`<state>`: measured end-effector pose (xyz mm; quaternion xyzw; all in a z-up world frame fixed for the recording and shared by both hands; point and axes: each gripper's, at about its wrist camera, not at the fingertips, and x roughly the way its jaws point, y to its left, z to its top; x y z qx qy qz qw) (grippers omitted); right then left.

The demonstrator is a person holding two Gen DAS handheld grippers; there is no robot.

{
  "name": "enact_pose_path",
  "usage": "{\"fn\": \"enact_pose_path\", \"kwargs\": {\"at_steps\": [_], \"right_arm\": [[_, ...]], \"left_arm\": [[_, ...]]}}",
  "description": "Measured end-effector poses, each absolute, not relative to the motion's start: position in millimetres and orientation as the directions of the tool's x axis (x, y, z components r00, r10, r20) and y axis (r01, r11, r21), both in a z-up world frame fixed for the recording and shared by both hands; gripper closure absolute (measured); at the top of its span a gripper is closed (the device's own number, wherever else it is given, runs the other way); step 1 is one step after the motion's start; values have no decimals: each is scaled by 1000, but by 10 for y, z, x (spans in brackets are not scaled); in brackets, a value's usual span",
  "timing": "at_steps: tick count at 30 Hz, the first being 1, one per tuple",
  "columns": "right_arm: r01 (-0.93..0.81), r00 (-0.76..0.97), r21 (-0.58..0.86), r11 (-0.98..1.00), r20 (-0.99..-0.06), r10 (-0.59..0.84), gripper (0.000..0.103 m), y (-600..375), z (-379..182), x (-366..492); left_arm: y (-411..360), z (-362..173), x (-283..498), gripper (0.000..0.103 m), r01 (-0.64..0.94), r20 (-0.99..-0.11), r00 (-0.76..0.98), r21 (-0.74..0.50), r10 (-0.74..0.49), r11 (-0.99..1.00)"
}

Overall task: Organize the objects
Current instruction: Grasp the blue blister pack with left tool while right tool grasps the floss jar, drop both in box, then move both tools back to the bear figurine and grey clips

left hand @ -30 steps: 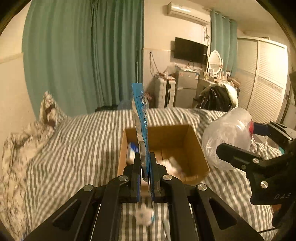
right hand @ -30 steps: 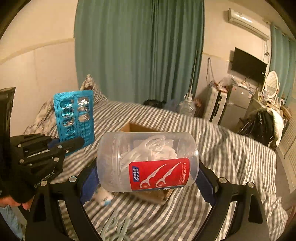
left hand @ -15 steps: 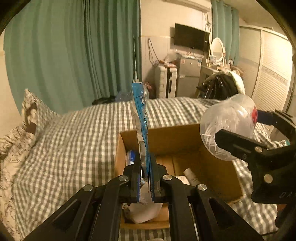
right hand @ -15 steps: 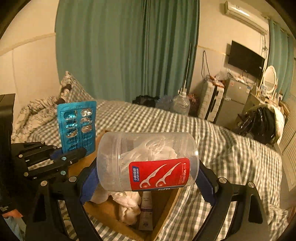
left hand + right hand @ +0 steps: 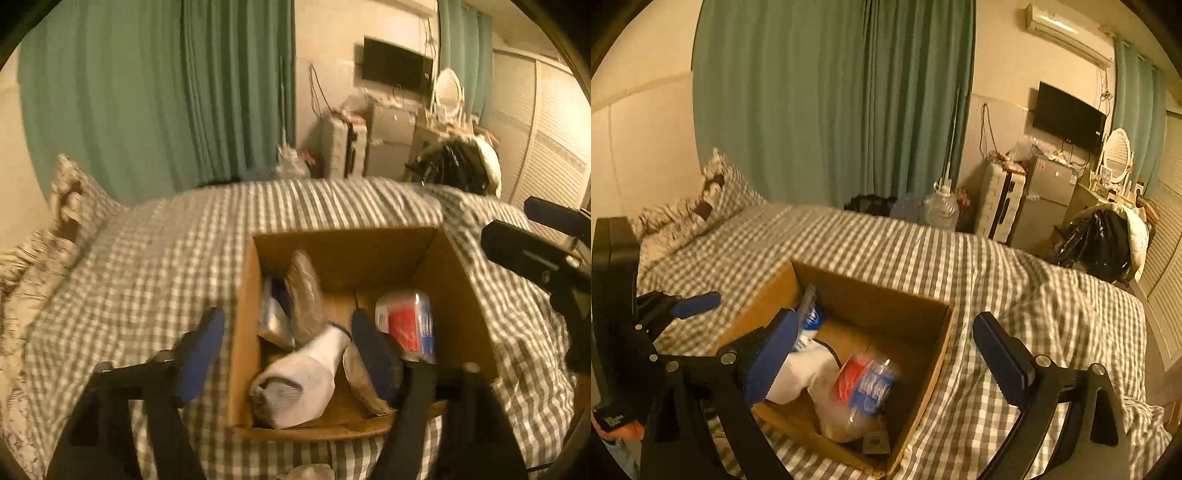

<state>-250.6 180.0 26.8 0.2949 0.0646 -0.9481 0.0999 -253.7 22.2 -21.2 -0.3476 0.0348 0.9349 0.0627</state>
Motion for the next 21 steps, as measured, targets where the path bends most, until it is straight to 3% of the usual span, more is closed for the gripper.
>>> {"fn": "enact_pose_path", "kwargs": {"at_steps": [4,6,12,15,21], "right_arm": [[217,-832,-77,-973,-535,-143,7,1787,562,-2219],[208,-845,-95,-974,-520,-129,7,1793,697,-2047],[179,-871,-136,-974,-482,-93,7,1799,1008,-1543],[176,-875,-147,-973,-477,-86,7,1785,1105,-1322],[195,-868,-161,-967,-487,-94,7,1683,1115,-968]], "left_arm": [[154,73,-2281,25,-119,-618,-783,36,72,-992],[118,189,-2163,18,-108,-600,-798,39,63,-993],[35,553,-1735,12,-94,-551,-832,33,60,-995],[-7,672,-1526,3,-87,-533,-844,32,56,-996],[-51,716,-1163,0,-94,-524,-850,58,50,-994]]}}
